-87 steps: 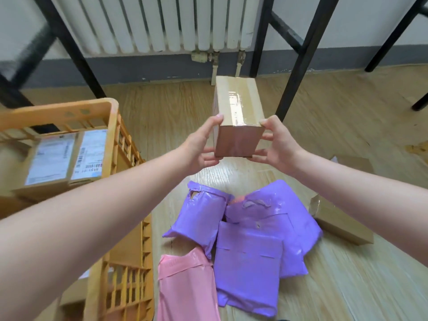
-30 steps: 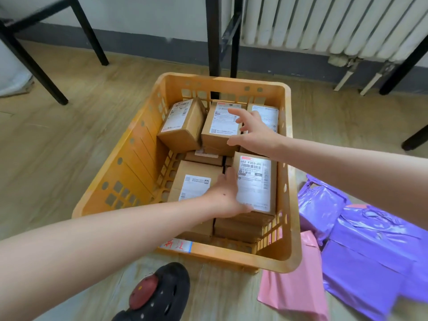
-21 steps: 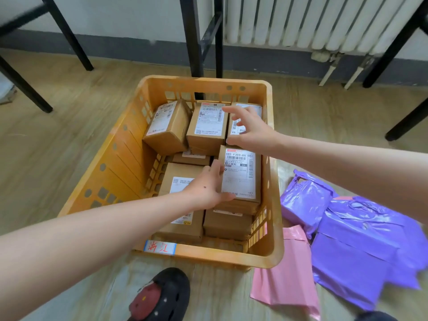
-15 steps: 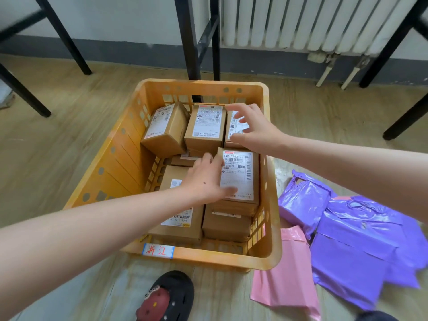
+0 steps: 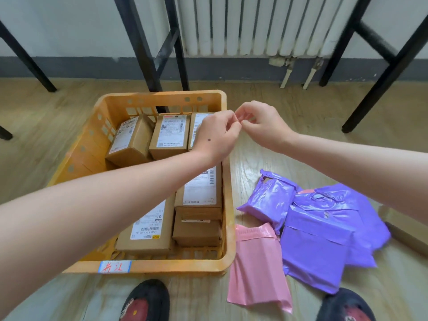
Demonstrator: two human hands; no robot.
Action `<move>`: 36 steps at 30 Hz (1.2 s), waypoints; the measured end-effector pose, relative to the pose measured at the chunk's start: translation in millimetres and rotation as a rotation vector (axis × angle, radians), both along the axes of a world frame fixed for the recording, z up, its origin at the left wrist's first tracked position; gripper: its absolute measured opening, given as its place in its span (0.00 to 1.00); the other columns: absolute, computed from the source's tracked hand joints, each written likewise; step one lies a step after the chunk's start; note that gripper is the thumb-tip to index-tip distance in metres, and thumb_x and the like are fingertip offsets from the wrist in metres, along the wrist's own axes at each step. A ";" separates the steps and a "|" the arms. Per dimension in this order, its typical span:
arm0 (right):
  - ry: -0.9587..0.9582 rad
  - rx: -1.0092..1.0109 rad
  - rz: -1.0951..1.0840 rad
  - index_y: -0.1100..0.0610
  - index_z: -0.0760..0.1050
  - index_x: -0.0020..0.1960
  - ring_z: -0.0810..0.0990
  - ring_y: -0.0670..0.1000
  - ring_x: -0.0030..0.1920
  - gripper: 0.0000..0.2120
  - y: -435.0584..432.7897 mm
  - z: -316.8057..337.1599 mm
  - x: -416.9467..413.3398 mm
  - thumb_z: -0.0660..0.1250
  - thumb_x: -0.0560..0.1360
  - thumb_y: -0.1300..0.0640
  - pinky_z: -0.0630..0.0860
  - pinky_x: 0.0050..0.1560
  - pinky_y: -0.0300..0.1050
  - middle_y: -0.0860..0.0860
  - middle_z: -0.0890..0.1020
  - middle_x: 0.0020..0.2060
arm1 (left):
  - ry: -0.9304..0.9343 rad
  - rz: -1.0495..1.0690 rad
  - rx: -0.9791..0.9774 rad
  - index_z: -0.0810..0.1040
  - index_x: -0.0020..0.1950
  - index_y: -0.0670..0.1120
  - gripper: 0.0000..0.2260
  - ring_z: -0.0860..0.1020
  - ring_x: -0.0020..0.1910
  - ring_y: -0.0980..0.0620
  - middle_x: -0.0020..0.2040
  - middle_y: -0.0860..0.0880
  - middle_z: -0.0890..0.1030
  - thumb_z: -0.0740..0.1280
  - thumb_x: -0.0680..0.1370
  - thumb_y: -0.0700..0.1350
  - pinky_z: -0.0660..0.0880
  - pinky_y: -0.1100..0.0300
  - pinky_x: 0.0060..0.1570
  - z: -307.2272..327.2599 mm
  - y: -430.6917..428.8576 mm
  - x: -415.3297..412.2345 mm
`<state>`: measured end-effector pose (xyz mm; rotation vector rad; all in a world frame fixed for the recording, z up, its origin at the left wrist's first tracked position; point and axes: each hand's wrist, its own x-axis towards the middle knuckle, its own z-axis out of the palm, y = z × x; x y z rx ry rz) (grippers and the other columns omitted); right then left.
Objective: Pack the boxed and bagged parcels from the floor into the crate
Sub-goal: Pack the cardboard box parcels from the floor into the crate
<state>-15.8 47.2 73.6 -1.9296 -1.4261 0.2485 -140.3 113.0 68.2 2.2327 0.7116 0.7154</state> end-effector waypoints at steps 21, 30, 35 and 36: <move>-0.121 -0.843 -0.238 0.52 0.67 0.67 0.67 0.57 0.60 0.25 -237.3 -85.1 185.1 0.68 0.73 0.46 0.67 0.60 0.49 0.55 0.72 0.58 | 0.304 -0.417 0.088 0.73 0.34 0.49 0.04 0.76 0.41 0.45 0.34 0.52 0.75 0.64 0.69 0.45 0.75 0.51 0.45 -56.7 -127.8 161.5; -0.277 -1.206 -0.305 0.54 0.45 0.77 0.60 0.61 0.71 0.55 -316.5 -133.3 230.4 0.78 0.63 0.46 0.68 0.65 0.55 0.60 0.59 0.70 | 0.375 -0.510 0.036 0.74 0.35 0.50 0.05 0.77 0.40 0.46 0.33 0.52 0.76 0.66 0.70 0.43 0.76 0.50 0.44 -88.7 -159.8 202.4; -0.316 -1.255 -0.390 0.57 0.48 0.75 0.66 0.61 0.67 0.49 -322.7 -166.5 229.2 0.76 0.66 0.49 0.72 0.60 0.55 0.60 0.65 0.66 | 0.450 -0.540 0.039 0.72 0.34 0.51 0.07 0.76 0.40 0.46 0.35 0.51 0.76 0.67 0.71 0.42 0.75 0.49 0.44 -105.7 -156.3 189.0; -0.321 -1.256 -0.407 0.57 0.48 0.75 0.66 0.61 0.67 0.49 -322.9 -171.1 229.3 0.75 0.66 0.49 0.71 0.61 0.56 0.60 0.65 0.66 | 0.458 -0.539 0.039 0.71 0.34 0.52 0.09 0.76 0.40 0.46 0.35 0.51 0.76 0.67 0.71 0.42 0.75 0.50 0.43 -106.7 -152.9 186.9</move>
